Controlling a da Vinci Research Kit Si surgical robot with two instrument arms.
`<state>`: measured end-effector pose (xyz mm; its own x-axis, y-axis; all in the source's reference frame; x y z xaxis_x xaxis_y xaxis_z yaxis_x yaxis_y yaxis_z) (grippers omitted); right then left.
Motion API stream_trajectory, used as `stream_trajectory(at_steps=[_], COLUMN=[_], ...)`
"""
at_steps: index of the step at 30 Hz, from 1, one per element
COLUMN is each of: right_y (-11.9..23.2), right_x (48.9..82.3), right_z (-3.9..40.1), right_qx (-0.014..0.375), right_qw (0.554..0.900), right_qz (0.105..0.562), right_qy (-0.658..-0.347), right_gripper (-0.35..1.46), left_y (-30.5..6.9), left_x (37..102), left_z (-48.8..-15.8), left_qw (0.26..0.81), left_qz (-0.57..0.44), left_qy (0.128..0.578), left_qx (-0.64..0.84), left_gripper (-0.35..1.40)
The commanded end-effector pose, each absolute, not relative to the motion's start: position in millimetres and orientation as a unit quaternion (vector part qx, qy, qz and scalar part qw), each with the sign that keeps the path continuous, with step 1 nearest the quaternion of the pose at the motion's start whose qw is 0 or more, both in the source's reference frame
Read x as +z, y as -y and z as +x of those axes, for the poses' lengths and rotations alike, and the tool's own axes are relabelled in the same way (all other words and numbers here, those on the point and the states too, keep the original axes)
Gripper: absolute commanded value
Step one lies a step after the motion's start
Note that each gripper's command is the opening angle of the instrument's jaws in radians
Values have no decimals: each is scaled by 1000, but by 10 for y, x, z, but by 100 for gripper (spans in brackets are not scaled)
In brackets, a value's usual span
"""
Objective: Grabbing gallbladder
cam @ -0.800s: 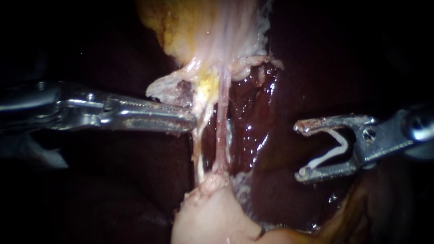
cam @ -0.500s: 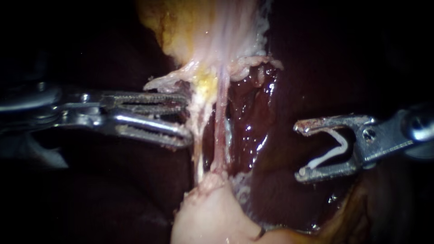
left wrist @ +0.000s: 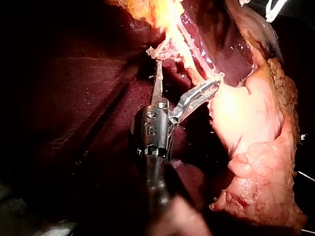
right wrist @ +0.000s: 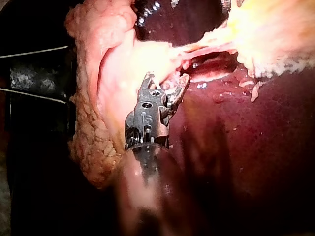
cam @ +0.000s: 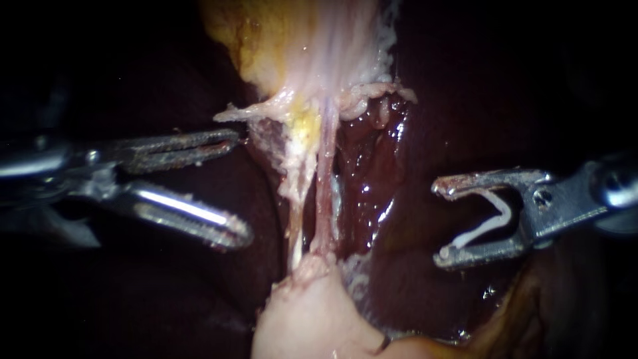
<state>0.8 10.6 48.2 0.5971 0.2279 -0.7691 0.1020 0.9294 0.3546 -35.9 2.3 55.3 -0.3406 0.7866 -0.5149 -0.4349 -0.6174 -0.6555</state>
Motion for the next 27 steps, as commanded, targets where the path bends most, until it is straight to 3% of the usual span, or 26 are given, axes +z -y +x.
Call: stream_trajectory(at_steps=[1,8,17,27], right_y=[-106,-106,-106,-105], right_x=[482,482,482,482], right_z=[8,7,6,6], right_qx=[36,36,36,36], right_qw=[874,874,874,874], right_qz=[184,185,185,185], right_qy=[-447,-447,-447,-448], right_gripper=[46,46,46,46], left_y=[-24,-51,-93,-98], left_x=[550,536,526,549], left_z=[-355,-339,-340,-370], left_qw=[385,368,350,345], left_qz=[-426,-425,-427,-431], left_qy=[208,169,114,124], left_qx=[792,809,826,824], left_gripper=[116,118,106,88])
